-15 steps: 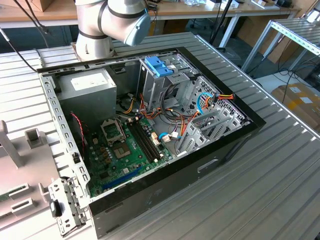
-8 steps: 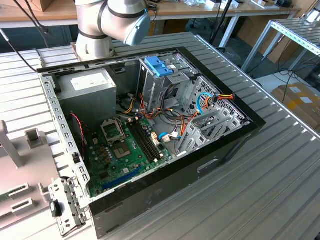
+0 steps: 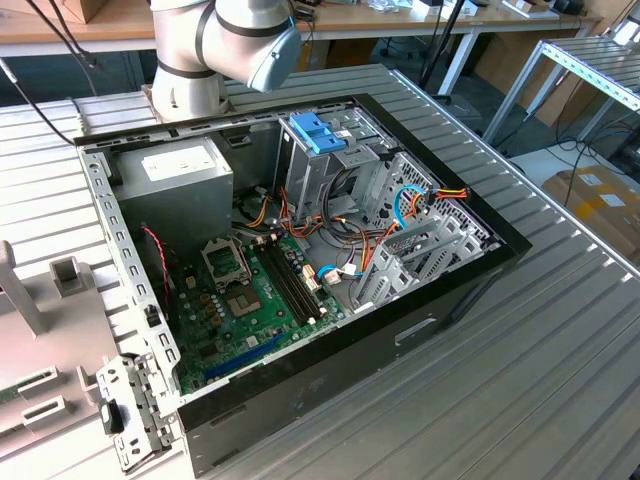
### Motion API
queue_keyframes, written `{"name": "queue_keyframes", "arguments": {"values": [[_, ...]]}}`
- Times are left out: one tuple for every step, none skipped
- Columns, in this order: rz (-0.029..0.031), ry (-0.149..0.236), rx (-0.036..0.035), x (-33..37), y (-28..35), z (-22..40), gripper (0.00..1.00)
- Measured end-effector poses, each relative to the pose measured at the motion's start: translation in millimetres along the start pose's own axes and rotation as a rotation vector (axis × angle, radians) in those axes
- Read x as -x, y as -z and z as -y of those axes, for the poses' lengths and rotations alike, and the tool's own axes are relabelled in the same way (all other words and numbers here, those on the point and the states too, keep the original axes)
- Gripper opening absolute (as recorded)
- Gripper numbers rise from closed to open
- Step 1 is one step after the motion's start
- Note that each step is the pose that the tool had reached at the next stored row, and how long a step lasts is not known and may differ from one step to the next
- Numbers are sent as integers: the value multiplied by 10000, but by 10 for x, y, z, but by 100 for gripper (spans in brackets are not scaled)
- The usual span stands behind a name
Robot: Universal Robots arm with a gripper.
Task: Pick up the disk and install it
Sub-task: 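Pick up the disk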
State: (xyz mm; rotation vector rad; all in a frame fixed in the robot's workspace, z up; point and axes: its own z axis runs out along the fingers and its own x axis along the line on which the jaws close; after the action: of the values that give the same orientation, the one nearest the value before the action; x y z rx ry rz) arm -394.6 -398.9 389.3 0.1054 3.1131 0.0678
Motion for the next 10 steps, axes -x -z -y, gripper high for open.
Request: {"name": "queue_keyframes", "arguments": {"values": [[-4,64,1,0,0,0,11],[-5,110,2,0,0,0,11],[-8,175,4,0,0,0,11],[-10,224,5,0,0,0,11],[-13,286,7,0,0,0,11],[-15,334,8,0,0,0,11],[-18,398,10,0,0,0,11],[-20,457,11,0,0,0,11],[-24,531,13,0,0,0,11],[-26,587,14,0,0,0,11]]}}
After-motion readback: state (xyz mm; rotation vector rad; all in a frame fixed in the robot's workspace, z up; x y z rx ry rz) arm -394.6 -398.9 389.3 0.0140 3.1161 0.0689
